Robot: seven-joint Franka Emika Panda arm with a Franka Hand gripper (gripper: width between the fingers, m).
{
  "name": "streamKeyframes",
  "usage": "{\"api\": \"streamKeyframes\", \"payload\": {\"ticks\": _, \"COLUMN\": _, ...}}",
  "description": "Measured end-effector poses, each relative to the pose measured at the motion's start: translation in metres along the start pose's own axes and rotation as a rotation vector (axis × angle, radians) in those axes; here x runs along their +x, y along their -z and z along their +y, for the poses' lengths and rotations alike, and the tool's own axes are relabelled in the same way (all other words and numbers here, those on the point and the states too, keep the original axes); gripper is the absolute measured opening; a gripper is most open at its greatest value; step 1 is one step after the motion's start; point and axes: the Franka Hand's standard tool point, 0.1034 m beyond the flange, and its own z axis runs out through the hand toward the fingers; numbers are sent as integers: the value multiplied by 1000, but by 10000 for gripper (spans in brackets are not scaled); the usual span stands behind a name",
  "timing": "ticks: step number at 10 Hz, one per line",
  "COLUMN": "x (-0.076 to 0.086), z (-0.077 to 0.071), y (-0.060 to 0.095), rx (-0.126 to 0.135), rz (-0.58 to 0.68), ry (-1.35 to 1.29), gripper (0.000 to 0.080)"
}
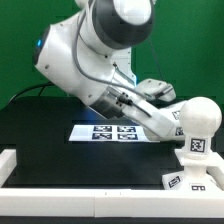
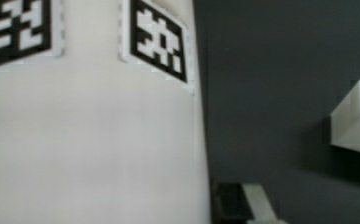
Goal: Assemble lamp
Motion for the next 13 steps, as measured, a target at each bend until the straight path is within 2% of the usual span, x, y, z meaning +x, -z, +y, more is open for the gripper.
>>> {"api": "streamKeyframes", "payload": {"ticks": 1, "x": -15, "z": -13, "y": 23, "rx": -34, "rz": 38, "ry": 66, "gripper": 46}}
{"api": "streamKeyframes", "payload": {"ticks": 2, "x": -28, "z": -22, "y": 38, "rx": -51, "rz": 41, "ry": 114, "gripper": 47}}
{"api": "streamKeyframes", "payload": {"ticks": 3, "x": -35, "z": -28, "y": 44, "rx": -60, "rz": 70, "ry": 135, "gripper": 47}}
{"api": "streamKeyframes", "payload": {"ticks": 4, "x": -37, "z": -35, "y": 48, "rx": -57, "rz": 139, "ry": 149, "gripper": 47}}
{"api": "streamKeyframes", "payload": {"ticks": 7, "x": -36, "z": -41, "y": 45, "rx": -15, "rz": 336, "ry": 164, "gripper": 47}}
{"api": "streamKeyframes", "payload": {"ticks": 8, "x": -38, "z": -43, "y": 46, "rx": -19, "rz": 381, "ry": 179, "gripper": 47}}
{"api": "streamKeyframes", "payload": {"ticks": 9, "x": -42, "z": -48, "y": 62, "rx": -66, "rz": 456, "ry": 237, "gripper": 47}}
{"api": "streamKeyframes", "payload": {"ticks": 10, "x": -48, "z": -60, "y": 80, "rx": -109, "rz": 555, "ry": 307, "gripper": 47}}
{"api": "streamKeyframes", "payload": {"ticks": 11, "x": -56, "z": -77, "y": 92, "rx": -141, "rz": 657, "ry": 384, "gripper": 47}}
{"api": "streamKeyframes", "payload": {"ticks": 12, "x": -63, "z": -87, "y": 93, "rx": -127, "rz": 717, "ry": 402, "gripper": 47}}
{"api": "streamKeyframes", "payload": {"ticks": 13, "x": -66, "z": -90, "y": 88, "rx": -98, "rz": 784, "ry": 413, "gripper": 47}}
